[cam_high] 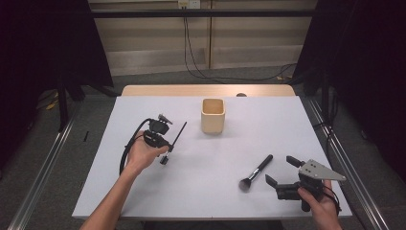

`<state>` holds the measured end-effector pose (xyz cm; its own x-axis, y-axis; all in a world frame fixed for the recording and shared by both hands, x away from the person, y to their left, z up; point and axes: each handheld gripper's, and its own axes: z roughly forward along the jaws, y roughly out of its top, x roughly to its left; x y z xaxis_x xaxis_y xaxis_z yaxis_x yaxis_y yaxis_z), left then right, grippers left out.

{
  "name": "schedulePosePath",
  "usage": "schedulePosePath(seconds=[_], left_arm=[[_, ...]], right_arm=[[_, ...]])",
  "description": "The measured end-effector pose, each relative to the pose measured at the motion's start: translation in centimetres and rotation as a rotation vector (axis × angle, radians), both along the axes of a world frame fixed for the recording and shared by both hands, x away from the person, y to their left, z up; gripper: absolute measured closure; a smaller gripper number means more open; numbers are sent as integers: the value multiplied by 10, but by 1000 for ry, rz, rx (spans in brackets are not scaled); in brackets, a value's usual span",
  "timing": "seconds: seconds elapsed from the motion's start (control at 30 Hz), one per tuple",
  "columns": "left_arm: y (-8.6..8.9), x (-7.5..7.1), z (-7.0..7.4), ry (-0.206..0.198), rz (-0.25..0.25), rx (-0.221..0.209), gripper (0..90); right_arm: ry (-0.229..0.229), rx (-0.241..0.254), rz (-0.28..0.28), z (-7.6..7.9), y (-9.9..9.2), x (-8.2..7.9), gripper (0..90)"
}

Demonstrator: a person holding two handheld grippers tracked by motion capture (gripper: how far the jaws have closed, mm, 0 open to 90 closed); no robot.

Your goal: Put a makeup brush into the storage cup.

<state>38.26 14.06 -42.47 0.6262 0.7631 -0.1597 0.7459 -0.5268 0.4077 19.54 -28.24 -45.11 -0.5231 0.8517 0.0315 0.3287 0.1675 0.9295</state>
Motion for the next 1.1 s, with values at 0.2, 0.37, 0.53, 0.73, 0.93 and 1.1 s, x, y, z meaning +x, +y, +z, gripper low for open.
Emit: schedulePosePath(seconds=[0.2, 0.37, 0.53, 0.73, 0.93, 1.1], left_arm=[[12, -6, 3, -83, -6, -70, 862], [20, -10, 7, -152, 9, -144, 862], [25, -13, 9, -212, 6, -183, 862], [32, -18, 9, -292, 1, -242, 861], [34, -25, 9, -353, 8, -309, 861], [35, -30, 9, -391, 40, -341, 861]], right_arm=[[1, -3, 8, 0, 2, 1, 0], [-1, -2, 8, 0, 1, 0, 0], [-3, 1, 5, 0, 1, 0, 0], [-6, 0, 7, 0, 1, 0, 0], [-7, 2, 6, 1, 1, 0, 0], [-9, 4, 6, 1, 0, -1, 0]])
